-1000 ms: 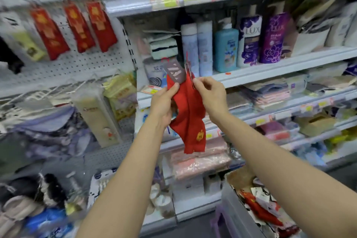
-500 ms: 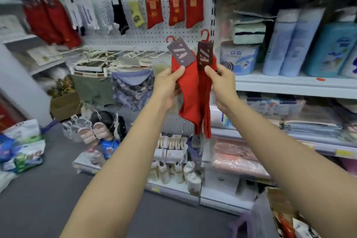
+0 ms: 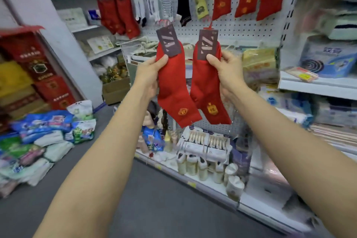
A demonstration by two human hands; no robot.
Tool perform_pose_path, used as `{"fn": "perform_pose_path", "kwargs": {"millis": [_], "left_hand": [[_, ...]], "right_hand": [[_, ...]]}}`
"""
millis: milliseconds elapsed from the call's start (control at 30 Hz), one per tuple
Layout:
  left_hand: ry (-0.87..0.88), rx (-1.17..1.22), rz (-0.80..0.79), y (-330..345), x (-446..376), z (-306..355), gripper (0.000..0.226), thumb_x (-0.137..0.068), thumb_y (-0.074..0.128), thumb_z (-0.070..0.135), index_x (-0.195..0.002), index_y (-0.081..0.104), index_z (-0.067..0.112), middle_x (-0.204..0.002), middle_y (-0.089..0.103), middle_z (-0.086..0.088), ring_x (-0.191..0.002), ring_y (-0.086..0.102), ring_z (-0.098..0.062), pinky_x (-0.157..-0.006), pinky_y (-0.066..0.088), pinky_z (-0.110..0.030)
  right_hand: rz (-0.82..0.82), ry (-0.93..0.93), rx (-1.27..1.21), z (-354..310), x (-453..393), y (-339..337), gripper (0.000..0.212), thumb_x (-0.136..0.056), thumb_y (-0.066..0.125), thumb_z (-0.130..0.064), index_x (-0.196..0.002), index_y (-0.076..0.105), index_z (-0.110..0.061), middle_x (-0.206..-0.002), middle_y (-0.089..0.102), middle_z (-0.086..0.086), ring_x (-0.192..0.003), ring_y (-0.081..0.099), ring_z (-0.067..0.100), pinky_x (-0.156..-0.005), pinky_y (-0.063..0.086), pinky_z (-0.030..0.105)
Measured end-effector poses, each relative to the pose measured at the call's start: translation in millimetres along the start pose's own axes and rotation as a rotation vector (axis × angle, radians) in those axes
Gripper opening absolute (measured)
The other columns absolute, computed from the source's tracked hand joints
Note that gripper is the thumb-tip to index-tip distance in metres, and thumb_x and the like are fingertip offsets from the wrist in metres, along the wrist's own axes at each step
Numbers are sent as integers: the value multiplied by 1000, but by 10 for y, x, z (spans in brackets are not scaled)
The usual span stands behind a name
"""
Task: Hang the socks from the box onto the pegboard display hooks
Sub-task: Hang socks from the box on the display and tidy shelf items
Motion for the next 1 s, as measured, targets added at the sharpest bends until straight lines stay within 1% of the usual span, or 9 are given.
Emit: {"fn": "perform_pose_path", "kwargs": {"millis": [133, 200, 333, 433, 533, 633, 733, 867, 1000], "left_hand": [[2, 26, 51, -629, -90, 97, 8, -93, 65, 15, -99, 71, 16, -86, 76, -2, -76, 73, -14, -76, 60, -34], [1, 38, 95, -946, -141, 109, 12, -92, 66, 14, -104, 71, 14, -89, 76, -4, -78, 73, -16, -79, 60, -37], [5, 52, 191, -1497, -266, 117, 26, -91, 68, 14, -117, 69, 8, -88, 77, -5, -77, 73, -17, -68, 59, -31], [0, 71, 241, -1851, -424, 110, 27, -91, 67, 14, -117, 69, 7, -91, 77, -7, -78, 73, -19, -69, 60, -33], [1, 75, 287, -2163, -658, 115, 18, -92, 67, 13, -108, 71, 9, -84, 77, -5, -72, 73, -18, -68, 61, -32], [-3, 75, 325, -2420, -953, 137, 23, -92, 66, 13, -114, 69, 9, -82, 76, -4, -70, 72, -17, -65, 61, -32], [-10, 61, 366, -2635, -1270, 175, 27, -91, 68, 14, -116, 68, 6, -83, 76, -6, -70, 72, -18, -61, 60, -31], [17, 66, 425, -2950, -1625, 204, 31, -89, 70, 15, -118, 68, 4, -97, 74, -13, -77, 71, -22, -71, 61, -34], [21, 60, 463, -3289, -1884, 196, 26, -87, 71, 13, -112, 71, 6, -88, 76, -11, -73, 72, -20, -69, 60, -33]], "right_hand": [[-23, 16, 15, 255, -37, 561, 14, -89, 65, 1, -88, 60, -12, -76, 73, -5, -69, 68, 6, -64, 53, 22], [-39, 27, 22, 376, -59, 824, 14, -88, 66, 0, -89, 58, -11, -74, 71, -5, -65, 67, 4, -61, 53, 21], [-99, 50, -3, 595, -166, 1308, 13, -88, 66, 1, -95, 59, -8, -71, 73, -6, -65, 68, 5, -61, 54, 22], [-135, 59, -14, 788, -326, 1640, 16, -88, 66, 3, -99, 58, -6, -68, 73, -8, -63, 67, 5, -60, 54, 22], [-168, 79, -18, 1025, -528, 1940, 16, -86, 68, 2, -93, 60, -10, -75, 74, -4, -70, 69, 10, -71, 58, 29], [-191, 101, -26, 1261, -760, 2233, 17, -85, 69, 1, -93, 61, -11, -88, 74, 5, -78, 69, 16, -81, 57, 38], [-211, 95, -16, 1469, -1026, 2500, 19, -85, 69, 2, -97, 62, -10, -89, 73, 4, -78, 69, 15, -79, 57, 36], [-259, 111, -41, 1750, -1360, 2876, 22, -83, 70, 3, -97, 64, -13, -81, 75, 0, -73, 70, 15, -73, 59, 33], [-282, 164, -86, 2058, -1576, 3249, 29, -82, 70, 6, -104, 61, -11, -93, 75, 13, -81, 71, 24, -81, 58, 42]]}}
Point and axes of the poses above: each hand's wrist, its own x-axis away from the middle knuckle, its own y-axis out of the palm, z = x × y, the point moved 5 cm from there along -x, towards the middle knuckle
